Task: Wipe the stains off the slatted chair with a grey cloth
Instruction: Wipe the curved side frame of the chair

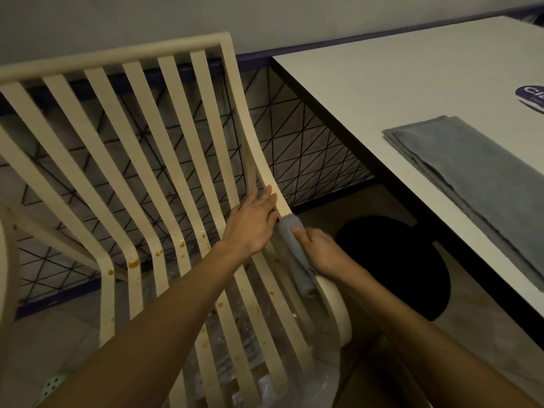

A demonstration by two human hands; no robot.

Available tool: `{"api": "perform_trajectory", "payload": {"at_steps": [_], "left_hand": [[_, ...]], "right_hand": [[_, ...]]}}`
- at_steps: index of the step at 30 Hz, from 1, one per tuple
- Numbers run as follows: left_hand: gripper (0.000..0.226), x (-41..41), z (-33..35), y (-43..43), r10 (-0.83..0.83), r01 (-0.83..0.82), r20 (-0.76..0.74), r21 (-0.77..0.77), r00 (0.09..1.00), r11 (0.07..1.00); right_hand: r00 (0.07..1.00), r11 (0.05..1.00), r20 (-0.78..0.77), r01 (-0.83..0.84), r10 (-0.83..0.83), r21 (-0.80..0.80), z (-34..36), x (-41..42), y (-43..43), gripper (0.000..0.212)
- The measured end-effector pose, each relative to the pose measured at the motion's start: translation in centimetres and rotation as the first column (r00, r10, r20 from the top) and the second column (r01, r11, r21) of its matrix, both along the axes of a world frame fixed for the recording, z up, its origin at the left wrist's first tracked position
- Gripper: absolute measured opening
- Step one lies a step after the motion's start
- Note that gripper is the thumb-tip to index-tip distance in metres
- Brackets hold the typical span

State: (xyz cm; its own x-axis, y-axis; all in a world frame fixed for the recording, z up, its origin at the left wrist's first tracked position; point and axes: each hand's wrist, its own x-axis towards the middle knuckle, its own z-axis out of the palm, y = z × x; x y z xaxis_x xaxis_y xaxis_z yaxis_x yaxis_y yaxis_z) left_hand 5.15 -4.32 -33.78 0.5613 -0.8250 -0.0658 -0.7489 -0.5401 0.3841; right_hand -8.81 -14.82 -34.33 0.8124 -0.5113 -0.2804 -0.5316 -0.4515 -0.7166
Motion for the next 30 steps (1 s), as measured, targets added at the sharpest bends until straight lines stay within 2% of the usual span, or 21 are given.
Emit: {"api": "perform_trajectory", "payload": {"at_steps": [6, 10, 12, 15, 17, 21, 25, 27, 30], "left_hand": [[0.050, 1.3, -0.3, 0.5, 0.021, -0.031, -0.119, -0.090, 0.993, 0.995], [0.047, 1.6, -1.7, 1.2, 0.017, -0.048, -0.325, -0.087, 0.946, 0.995], [0.048, 0.7, -3.0, 2.8, 0.006, -0.067, -0.393, -0.144, 0.919, 0.987], [0.048, -0.9, -4.0, 4.6, 0.147, -0.331, -0.572, -0.232, 0.807, 0.915], [0.046, -2.5, -3.9, 4.2, 0.165, -0.431, -0.671, -0.251, 0.723, 0.867], [0.042, -8.7, -4.5, 3.5, 0.065, -0.440, -0.821, -0.235, 0.567, 0.867], [0.048, -15.1, -5.9, 5.4, 0.060, -0.529, -0.917, -0.173, 0.394, 0.831], [0.047, -16.8, -6.1, 6.3, 0.054, -0.545, -0.936, -0.154, 0.346, 0.824], [0.044, -17.7, -6.3, 7.3, 0.082, -0.542, -0.935, -0.126, 0.344, 0.831]], "right_hand": [[0.995, 0.994, 0.097, 0.015, -0.005, -0.104, 0.0, 7.4, -0.4, 0.046], [0.997, 0.993, 0.065, 0.044, -0.037, -0.110, -0.9, 9.1, -0.9, 0.042], [1.000, 0.990, 0.017, 0.009, -0.007, -0.139, -1.6, 8.5, -0.2, 0.041], [0.997, 0.979, -0.040, -0.071, 0.064, -0.192, -1.9, 7.2, 0.6, 0.039], [0.998, 0.981, -0.023, -0.058, 0.055, -0.188, -1.7, 6.2, -0.2, 0.039], [0.999, 0.986, -0.025, -0.039, 0.035, -0.162, -1.2, 2.8, -0.9, 0.042], [0.998, 0.988, 0.023, -0.055, 0.059, -0.146, -2.2, -1.9, 1.6, 0.041], [0.991, 0.994, 0.132, 0.000, 0.015, -0.113, -3.1, -4.7, 2.7, 0.042], [0.959, 0.997, 0.273, 0.081, -0.079, 0.005, -4.2, -9.0, 4.5, 0.044]]}}
